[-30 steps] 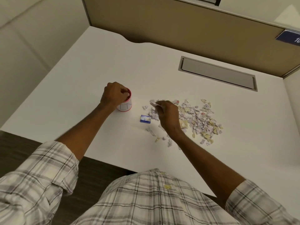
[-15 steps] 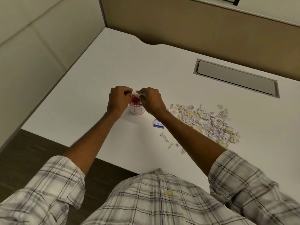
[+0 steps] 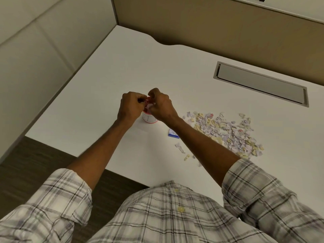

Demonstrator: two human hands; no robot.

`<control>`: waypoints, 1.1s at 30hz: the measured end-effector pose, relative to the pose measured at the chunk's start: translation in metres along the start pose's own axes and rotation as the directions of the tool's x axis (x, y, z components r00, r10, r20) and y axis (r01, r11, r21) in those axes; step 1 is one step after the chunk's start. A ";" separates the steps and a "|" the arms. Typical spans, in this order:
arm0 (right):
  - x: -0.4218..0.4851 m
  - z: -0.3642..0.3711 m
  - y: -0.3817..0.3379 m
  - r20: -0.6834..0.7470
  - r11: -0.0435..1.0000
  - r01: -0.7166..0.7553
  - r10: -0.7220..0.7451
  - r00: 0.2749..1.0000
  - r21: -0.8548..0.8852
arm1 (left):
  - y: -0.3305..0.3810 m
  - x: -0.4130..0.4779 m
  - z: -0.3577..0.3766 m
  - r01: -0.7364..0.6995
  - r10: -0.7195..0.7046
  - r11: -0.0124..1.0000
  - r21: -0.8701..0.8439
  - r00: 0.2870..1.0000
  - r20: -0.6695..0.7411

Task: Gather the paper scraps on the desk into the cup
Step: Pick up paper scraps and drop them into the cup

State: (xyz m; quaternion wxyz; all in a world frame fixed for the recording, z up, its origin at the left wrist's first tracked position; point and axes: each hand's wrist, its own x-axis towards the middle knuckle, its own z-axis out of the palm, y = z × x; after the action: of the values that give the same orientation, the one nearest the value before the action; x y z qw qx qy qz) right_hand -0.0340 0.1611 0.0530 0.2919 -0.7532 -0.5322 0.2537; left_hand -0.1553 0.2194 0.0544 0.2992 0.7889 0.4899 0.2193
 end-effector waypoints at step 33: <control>-0.218 -0.065 0.212 -0.124 0.832 -0.235 0.200 0.972 -0.503 | 0.049 -0.141 0.164 -0.279 0.172 0.956 0.096 0.790 0.589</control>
State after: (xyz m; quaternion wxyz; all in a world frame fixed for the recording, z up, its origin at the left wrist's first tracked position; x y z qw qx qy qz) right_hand 0.0838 -0.1128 -0.0364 0.0668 -0.8671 -0.4815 0.1088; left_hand -0.0787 0.0332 -0.0376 0.3328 0.8943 0.2965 -0.0389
